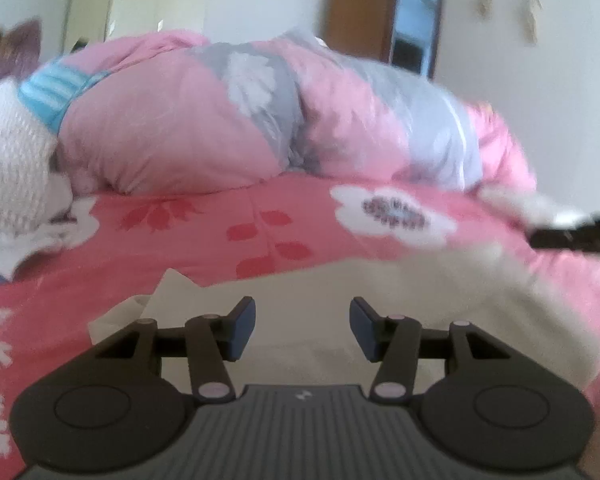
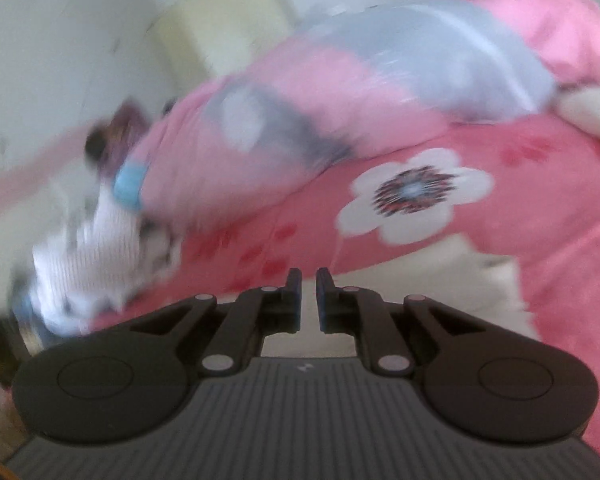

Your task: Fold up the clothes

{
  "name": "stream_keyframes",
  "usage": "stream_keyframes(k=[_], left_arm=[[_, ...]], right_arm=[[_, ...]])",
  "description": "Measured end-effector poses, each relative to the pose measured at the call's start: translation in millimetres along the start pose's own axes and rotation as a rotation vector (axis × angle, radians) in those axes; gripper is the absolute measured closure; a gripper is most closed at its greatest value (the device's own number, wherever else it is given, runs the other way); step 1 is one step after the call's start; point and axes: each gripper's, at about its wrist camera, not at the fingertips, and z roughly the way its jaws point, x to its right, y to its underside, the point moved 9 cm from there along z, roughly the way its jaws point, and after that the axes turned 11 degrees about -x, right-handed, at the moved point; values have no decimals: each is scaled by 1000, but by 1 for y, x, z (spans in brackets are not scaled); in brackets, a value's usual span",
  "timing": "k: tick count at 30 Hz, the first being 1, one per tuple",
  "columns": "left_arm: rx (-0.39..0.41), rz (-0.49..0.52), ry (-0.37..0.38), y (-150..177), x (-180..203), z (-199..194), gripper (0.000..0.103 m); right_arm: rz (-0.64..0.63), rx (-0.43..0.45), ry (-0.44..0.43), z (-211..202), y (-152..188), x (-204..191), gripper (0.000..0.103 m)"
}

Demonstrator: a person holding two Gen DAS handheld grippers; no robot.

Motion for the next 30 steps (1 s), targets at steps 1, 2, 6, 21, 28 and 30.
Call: stream_keyframes(k=[1,2,6,21,28,30], left_arm=[[-6,17,-29,5,4,5,50],[-16,22,-52,10,4,12,50],[-68,-25,-65,28,-7,31,48],[-56,-48,-55,34,-13,36,46],[-51,-55,-54,36,-14,36,46],[-47,-56,-56,37,-14,36,46]], right_arm=[[-54,-19,7,10,4,-15,95],[-92,-28,14,21,9,-24,95],[-254,-71,184,69,33,-28,95],[-331,-132,256,98,43,-37,97],[-273,-141,239,96,26,-33,98],[-270,-127,256,95,17,-30,98]])
